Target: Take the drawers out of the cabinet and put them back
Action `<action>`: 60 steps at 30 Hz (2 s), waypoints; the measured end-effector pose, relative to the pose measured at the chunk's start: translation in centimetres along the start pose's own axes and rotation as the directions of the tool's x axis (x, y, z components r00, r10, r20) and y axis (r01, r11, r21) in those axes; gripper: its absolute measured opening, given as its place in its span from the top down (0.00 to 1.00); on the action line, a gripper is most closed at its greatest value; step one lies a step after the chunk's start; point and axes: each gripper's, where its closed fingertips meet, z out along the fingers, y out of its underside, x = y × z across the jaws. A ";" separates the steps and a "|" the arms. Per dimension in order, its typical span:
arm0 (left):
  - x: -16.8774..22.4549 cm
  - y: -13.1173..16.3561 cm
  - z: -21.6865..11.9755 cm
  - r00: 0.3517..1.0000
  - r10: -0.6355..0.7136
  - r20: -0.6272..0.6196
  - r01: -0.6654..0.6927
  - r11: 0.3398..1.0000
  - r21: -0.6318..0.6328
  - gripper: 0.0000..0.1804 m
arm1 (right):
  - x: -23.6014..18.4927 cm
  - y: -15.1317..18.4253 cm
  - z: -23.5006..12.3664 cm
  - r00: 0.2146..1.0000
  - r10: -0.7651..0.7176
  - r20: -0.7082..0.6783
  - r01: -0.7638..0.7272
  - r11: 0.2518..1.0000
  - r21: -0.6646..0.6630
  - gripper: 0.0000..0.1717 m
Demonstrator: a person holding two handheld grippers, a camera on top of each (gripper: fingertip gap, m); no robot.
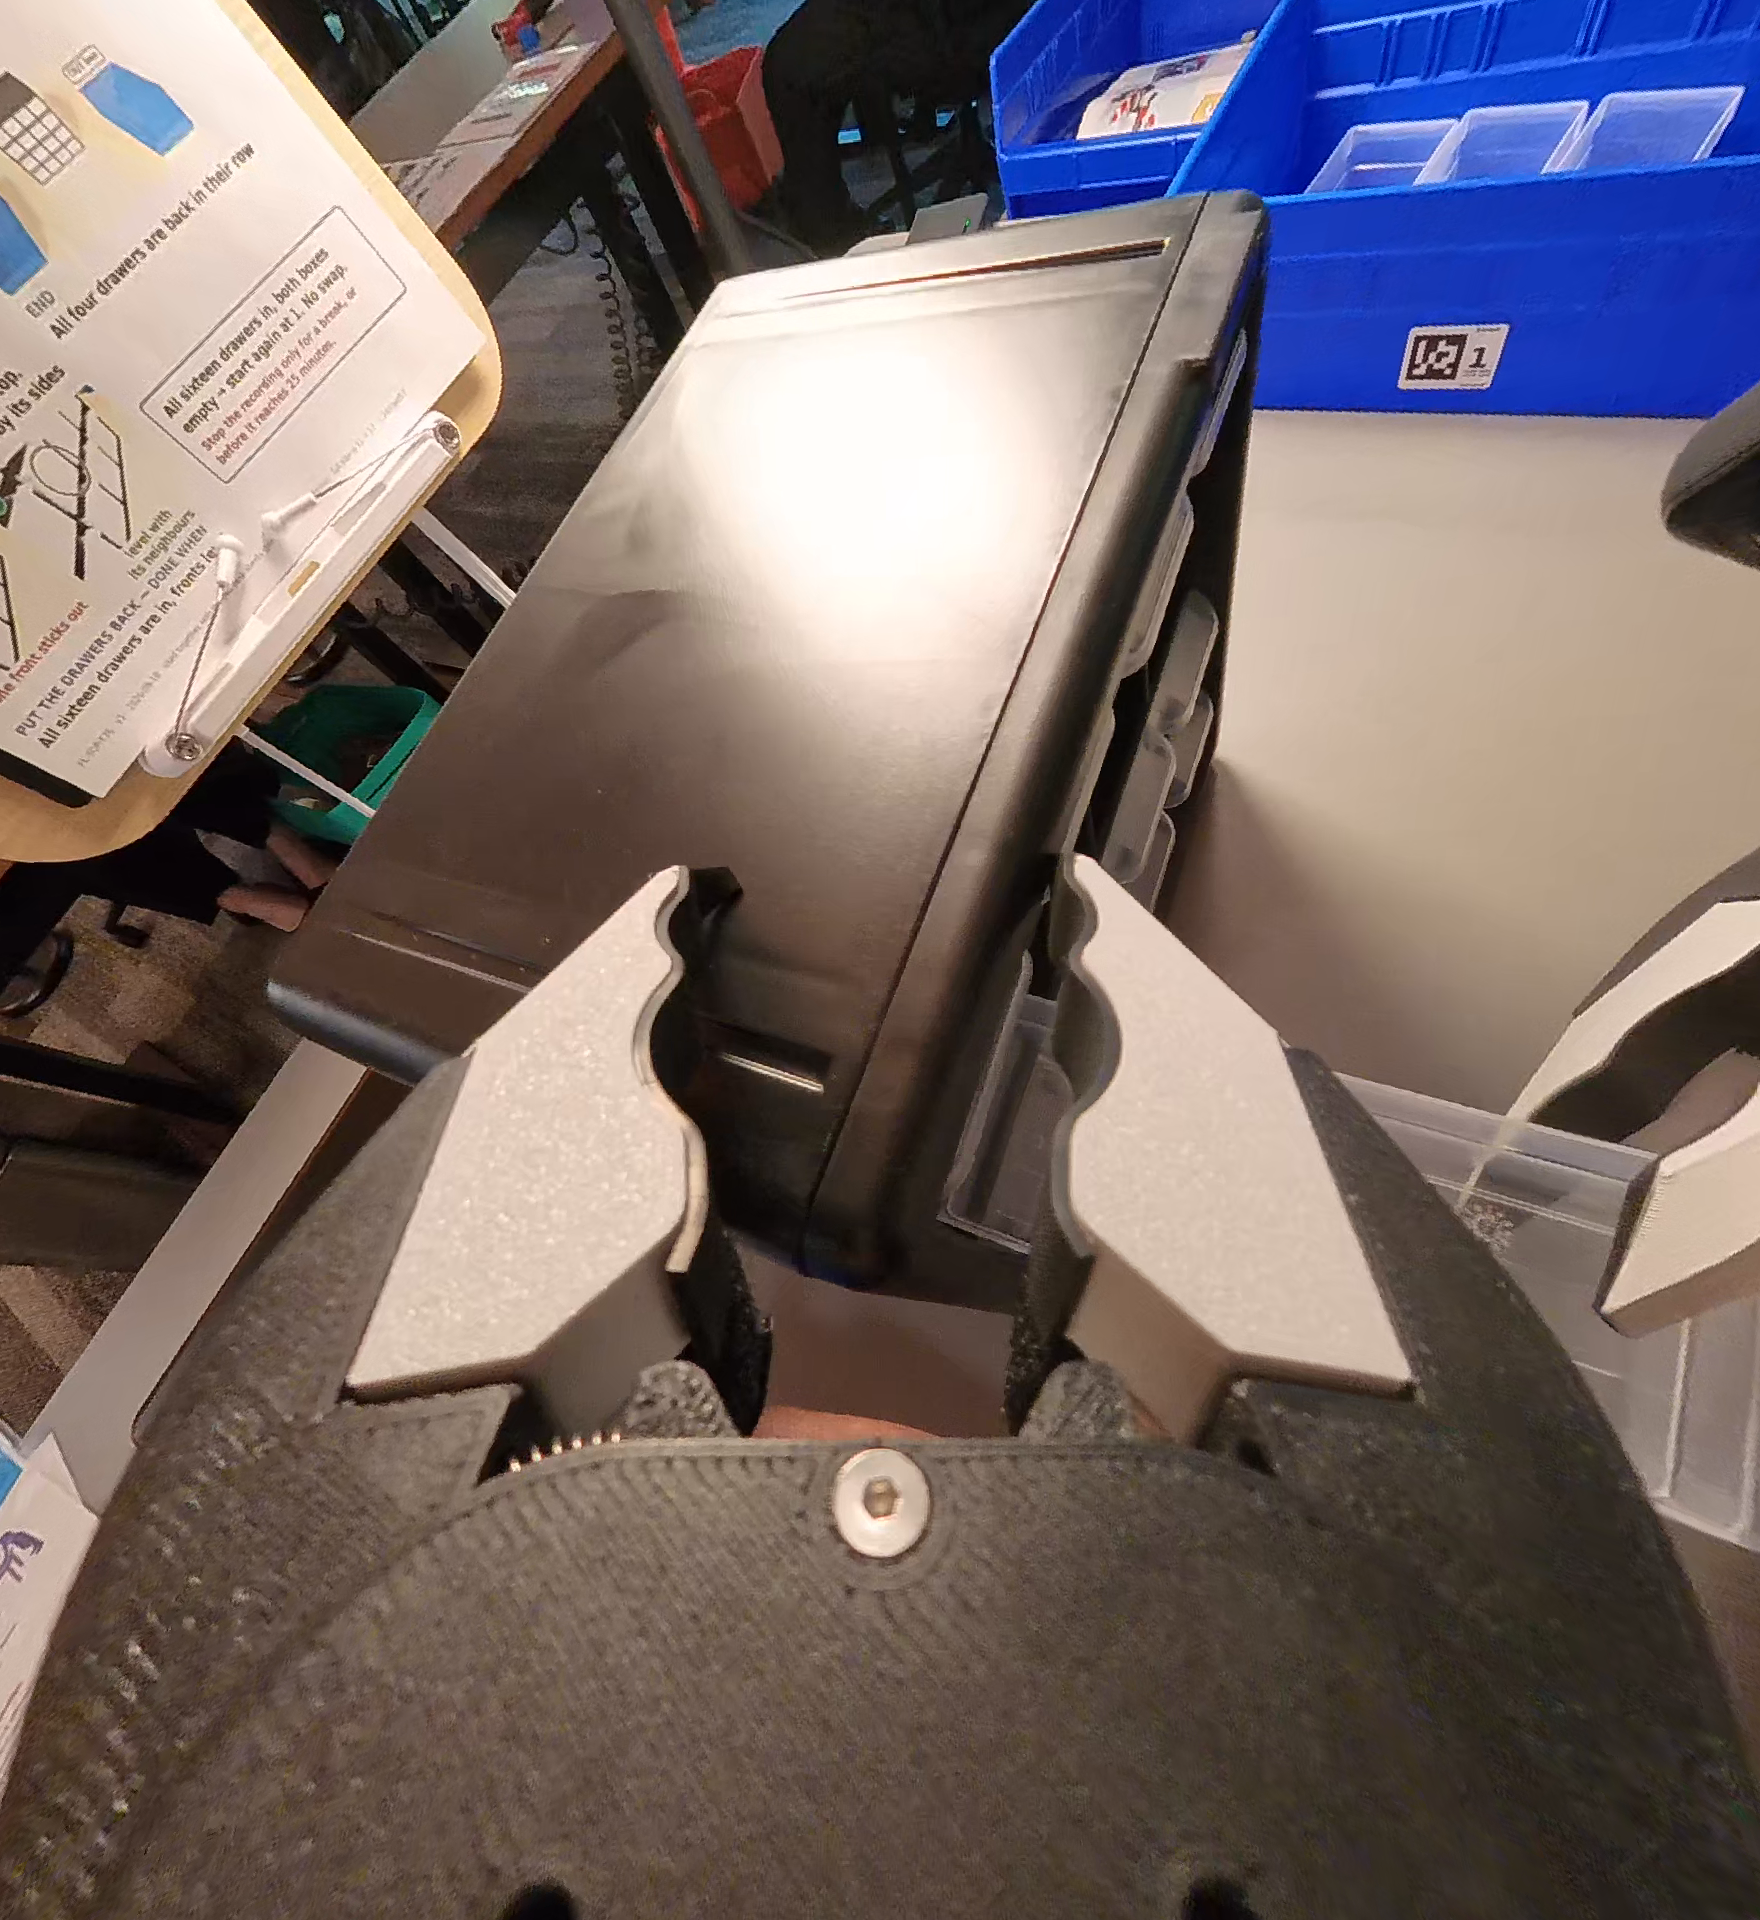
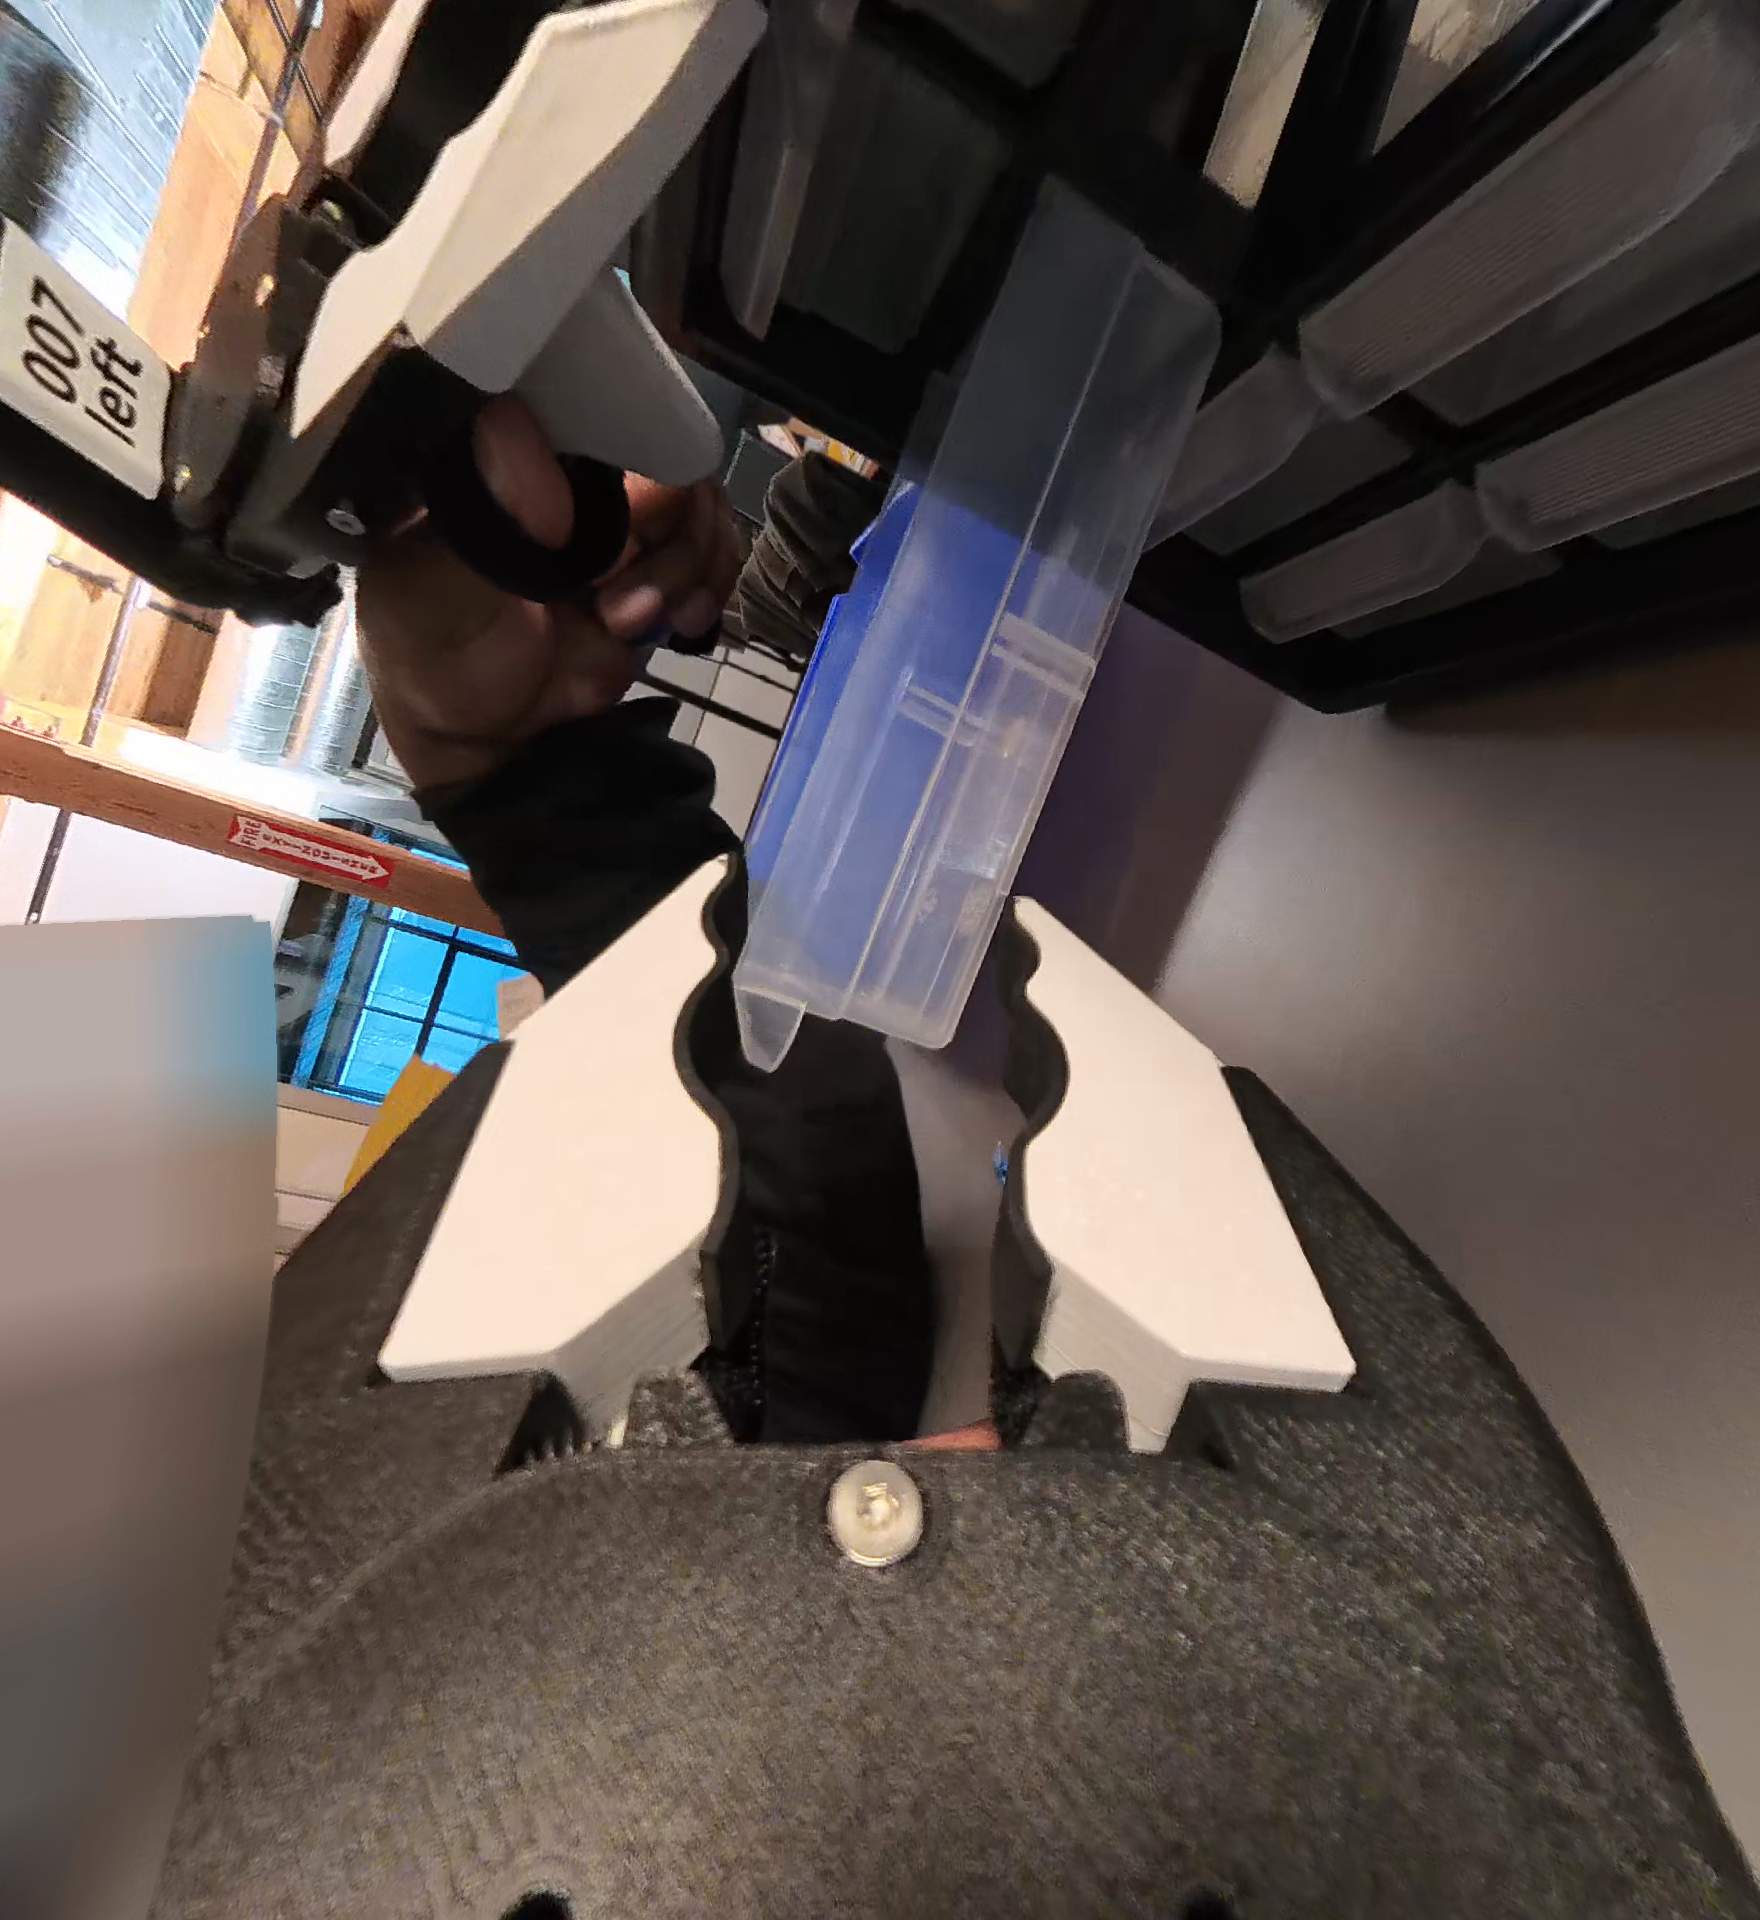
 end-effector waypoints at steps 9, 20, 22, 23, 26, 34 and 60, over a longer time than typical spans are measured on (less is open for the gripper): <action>0.2 -0.1 0.0 1.000 -0.002 -0.011 0.002 1.000 0.004 0.61 | 2.5 0.6 -0.8 0.986 0.133 0.103 -0.143 0.985 0.098 0.75; 0.3 -0.1 0.1 1.000 -0.005 -0.020 0.005 1.000 0.005 0.60 | -1.4 0.6 -1.7 0.998 0.010 0.062 -0.015 0.996 0.088 0.72; 0.3 -0.1 0.1 1.000 -0.005 -0.019 0.005 1.000 0.005 0.60 | -1.3 0.8 -1.5 0.995 0.062 0.083 -0.068 0.995 0.075 0.72; 0.3 -0.1 0.1 1.000 -0.006 -0.019 0.006 1.000 0.004 0.60 | -1.4 0.8 -1.6 0.992 0.088 0.092 -0.096 0.992 0.083 0.73; 0.3 -0.1 0.1 1.000 -0.005 -0.018 0.006 1.000 0.004 0.60 | -1.7 0.3 -2.1 0.994 0.080 0.069 -0.088 0.988 0.130 0.73; 0.3 -0.1 0.1 1.000 -0.005 -0.019 0.005 1.000 0.003 0.60 | -3.3 -0.8 -2.7 0.991 0.104 0.082 -0.117 0.976 0.184 0.73; 0.3 0.0 0.1 1.000 -0.005 -0.020 0.005 1.000 0.003 0.60 | 8.0 5.3 -12.1 0.965 0.041 -0.258 -0.034 0.999 0.030 0.76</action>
